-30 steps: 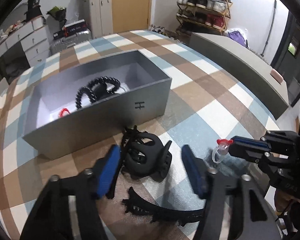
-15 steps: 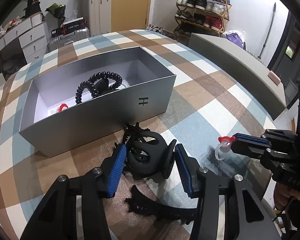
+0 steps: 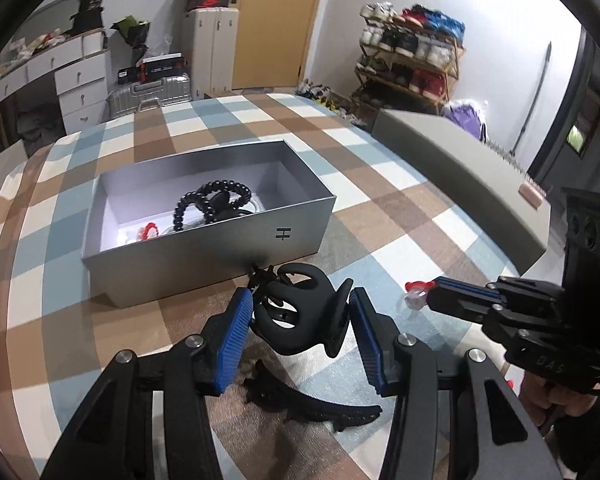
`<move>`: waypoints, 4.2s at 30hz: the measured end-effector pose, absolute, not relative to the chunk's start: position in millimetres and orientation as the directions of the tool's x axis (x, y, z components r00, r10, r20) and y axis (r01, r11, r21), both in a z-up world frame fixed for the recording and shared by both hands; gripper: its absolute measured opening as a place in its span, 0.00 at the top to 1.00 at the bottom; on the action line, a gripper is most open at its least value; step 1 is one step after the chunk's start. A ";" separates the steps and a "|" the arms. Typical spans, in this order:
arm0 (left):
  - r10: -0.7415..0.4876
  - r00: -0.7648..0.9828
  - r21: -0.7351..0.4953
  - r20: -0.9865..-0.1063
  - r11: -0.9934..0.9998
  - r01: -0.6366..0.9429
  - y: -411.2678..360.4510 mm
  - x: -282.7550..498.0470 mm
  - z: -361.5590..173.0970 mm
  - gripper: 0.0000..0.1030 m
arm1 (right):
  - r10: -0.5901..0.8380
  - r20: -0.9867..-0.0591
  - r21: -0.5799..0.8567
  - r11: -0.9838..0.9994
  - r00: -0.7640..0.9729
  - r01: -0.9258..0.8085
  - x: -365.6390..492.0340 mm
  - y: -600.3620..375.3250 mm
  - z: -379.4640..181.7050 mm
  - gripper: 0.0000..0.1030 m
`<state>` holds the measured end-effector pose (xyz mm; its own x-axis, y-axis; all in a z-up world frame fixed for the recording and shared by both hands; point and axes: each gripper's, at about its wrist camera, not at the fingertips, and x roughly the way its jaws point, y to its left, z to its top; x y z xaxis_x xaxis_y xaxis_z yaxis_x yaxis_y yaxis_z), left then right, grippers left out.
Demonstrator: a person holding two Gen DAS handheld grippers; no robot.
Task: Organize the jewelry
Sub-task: 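Carry the clip and ring piece over the grey box with both tools, then open both tools to drop the clip and ring piece into the box, then move both tools back to the two remaining black claw clips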
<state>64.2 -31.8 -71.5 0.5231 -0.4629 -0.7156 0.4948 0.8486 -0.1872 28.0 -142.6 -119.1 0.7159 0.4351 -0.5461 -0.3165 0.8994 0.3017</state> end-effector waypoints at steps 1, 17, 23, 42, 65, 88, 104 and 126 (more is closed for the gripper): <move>-0.463 0.527 -0.192 -0.713 0.851 0.488 -29.9 64.4 -70.6 0.57 | 0.436 -0.547 0.299 0.899 0.715 -0.319 28.2 -140.5 -117.8 0.94; -0.453 0.621 -0.188 -0.640 0.876 0.445 3.2 81.3 -34.5 0.57 | 0.508 -0.469 0.319 0.860 0.723 -0.398 60.7 -116.6 -71.3 0.94; -0.427 0.660 -0.175 -0.618 0.893 0.415 14.4 102.7 -27.0 0.57 | 0.516 -0.461 0.301 0.856 0.722 -0.420 89.9 -107.1 -51.8 0.94; -0.423 0.617 -0.247 -0.664 0.902 0.354 22.2 148.5 -55.3 0.57 | 0.499 -0.526 0.267 0.866 0.689 -0.423 166.7 -82.8 -66.2 0.94; -0.440 0.610 -0.255 -0.659 0.894 0.370 16.4 149.7 -55.0 0.51 | 0.503 -0.539 0.285 0.863 0.675 -0.416 185.1 -78.3 -82.4 0.88; -0.333 0.731 -0.164 -0.595 0.941 0.296 12.3 81.2 -29.0 0.18 | 0.464 -0.392 0.339 0.876 0.794 -0.344 77.5 -119.8 -62.9 0.38; -0.293 0.698 -0.172 -0.653 0.955 0.240 4.5 34.3 -37.4 0.04 | 0.384 -0.380 0.300 0.912 0.842 -0.281 14.9 -134.0 -70.5 0.09; -0.129 0.459 -0.048 -0.879 0.982 0.184 -41.8 50.2 -111.9 0.04 | 0.370 -0.371 0.356 0.904 0.852 -0.237 1.4 -162.2 -89.5 0.01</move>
<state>50.2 -41.8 -111.9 0.4595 -0.1290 -0.8788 0.1844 0.9817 -0.0477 1.4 -162.2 -89.5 0.8516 0.3699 -0.3714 -0.2375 0.9039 0.3558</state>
